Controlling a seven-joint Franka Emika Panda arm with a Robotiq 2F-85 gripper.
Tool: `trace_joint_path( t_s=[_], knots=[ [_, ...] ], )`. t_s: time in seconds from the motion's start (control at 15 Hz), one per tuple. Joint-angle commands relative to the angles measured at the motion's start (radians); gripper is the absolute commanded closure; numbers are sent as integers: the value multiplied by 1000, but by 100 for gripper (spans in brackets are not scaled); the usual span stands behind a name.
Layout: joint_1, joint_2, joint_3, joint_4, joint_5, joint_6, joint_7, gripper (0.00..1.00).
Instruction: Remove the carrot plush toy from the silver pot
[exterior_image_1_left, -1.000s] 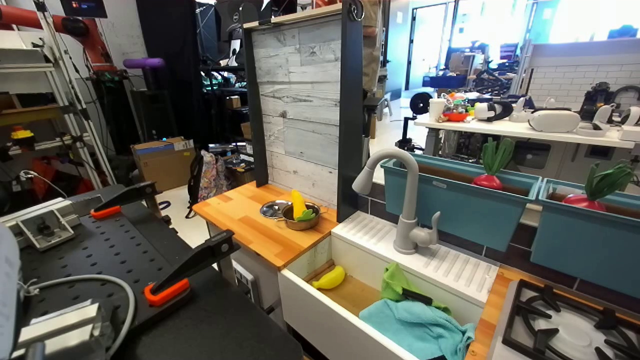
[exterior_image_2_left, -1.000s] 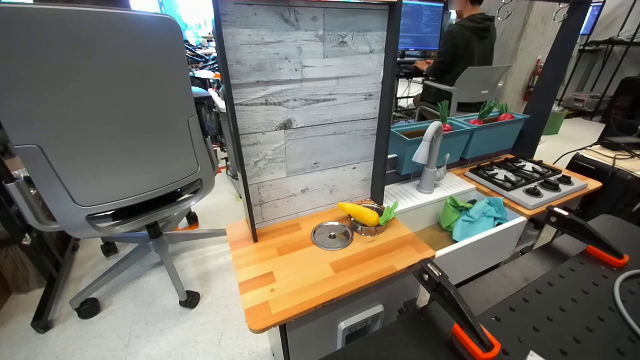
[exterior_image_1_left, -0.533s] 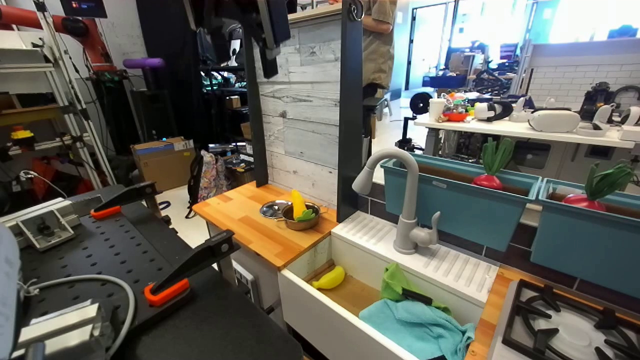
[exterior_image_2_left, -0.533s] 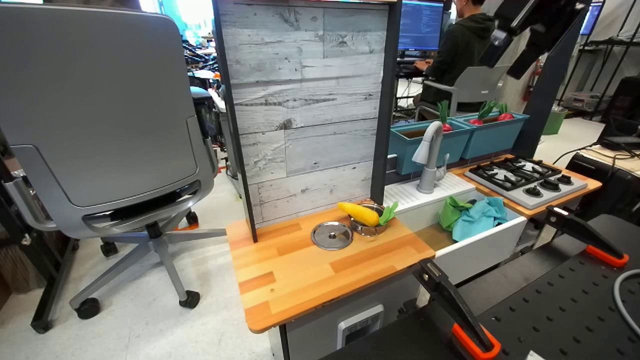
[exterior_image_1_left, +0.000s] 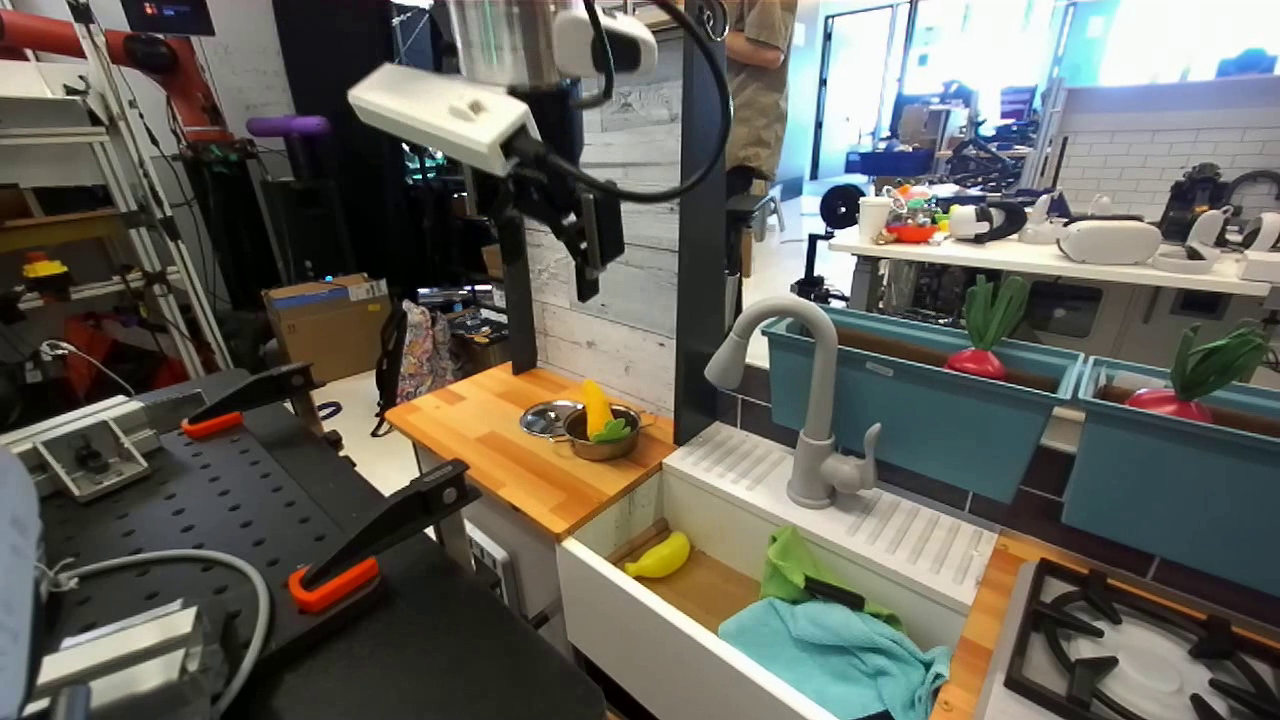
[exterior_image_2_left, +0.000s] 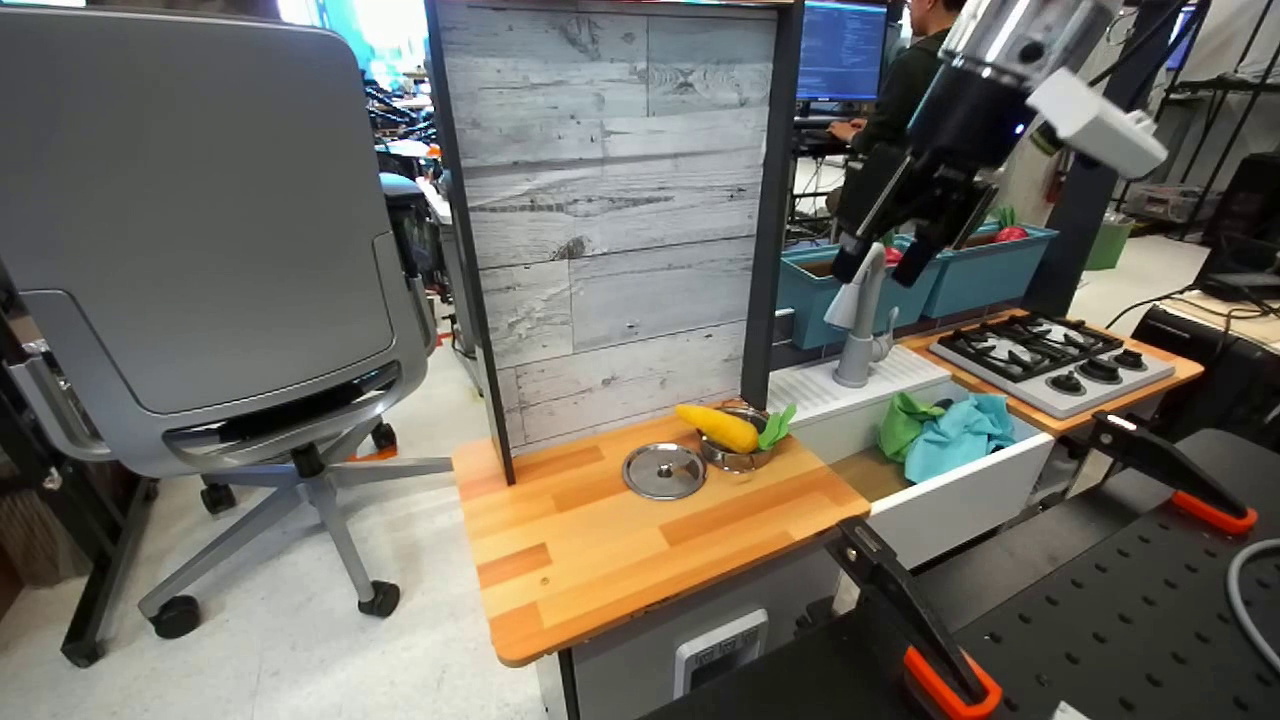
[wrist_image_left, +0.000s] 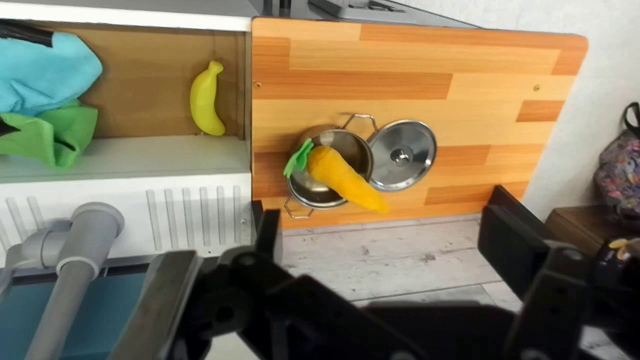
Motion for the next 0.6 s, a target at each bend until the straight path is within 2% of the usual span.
trace_joint_path(
  t_s=[0.0, 0.2, 0.27, 0.4, 0.47, 0.53],
  knots=[
    [-11, 237, 32, 173, 40, 48, 7, 0],
    [5, 386, 27, 277, 8, 89, 62, 0],
    [-121, 399, 154, 291, -126, 149, 157, 0],
    [-144, 448, 187, 317, -263, 195, 257, 0],
    [-198, 388, 231, 258, -318, 188, 280, 0],
    [-222, 408, 255, 267, -384, 201, 333, 0]
  ],
)
